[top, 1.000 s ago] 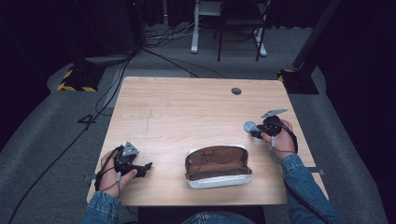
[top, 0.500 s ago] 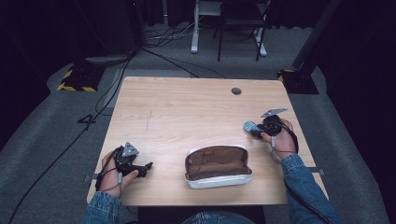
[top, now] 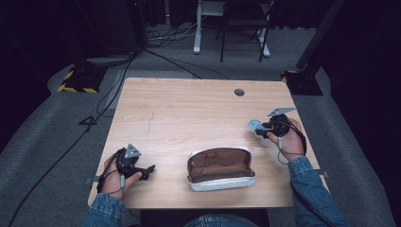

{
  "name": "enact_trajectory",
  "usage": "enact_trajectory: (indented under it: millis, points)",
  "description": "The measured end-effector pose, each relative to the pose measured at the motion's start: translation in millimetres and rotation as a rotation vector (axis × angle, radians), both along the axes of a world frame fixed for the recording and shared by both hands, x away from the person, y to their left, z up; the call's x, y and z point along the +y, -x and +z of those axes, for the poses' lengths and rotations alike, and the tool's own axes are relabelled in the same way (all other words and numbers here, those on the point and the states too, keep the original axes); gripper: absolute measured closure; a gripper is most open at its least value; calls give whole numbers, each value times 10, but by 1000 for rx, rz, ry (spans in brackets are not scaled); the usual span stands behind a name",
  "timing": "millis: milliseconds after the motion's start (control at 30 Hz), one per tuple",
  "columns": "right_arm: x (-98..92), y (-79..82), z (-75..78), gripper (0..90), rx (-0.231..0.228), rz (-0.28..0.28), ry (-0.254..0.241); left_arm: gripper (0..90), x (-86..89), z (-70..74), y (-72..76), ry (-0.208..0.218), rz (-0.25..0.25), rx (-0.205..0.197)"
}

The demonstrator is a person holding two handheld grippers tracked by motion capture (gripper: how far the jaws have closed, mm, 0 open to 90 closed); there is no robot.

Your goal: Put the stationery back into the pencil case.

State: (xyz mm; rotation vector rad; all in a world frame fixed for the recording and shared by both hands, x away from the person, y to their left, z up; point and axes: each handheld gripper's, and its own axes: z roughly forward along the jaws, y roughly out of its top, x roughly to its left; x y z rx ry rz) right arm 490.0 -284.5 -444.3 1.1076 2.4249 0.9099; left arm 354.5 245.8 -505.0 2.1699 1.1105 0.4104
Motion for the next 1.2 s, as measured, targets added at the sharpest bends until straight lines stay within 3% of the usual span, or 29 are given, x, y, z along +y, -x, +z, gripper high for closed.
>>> enact_trajectory:
  millis: [267,833,1200]
  points:
    - [76,122,216,504,-27,37,-6,66,-3,-1,-4,1,0,1]
    - [364,459,635,504,-25,144,-35,63,-4,-1,-4,1,2,2]
    - [554,667,815,504,-19,219,-52,62,-2,1,-8,0,-2,4]
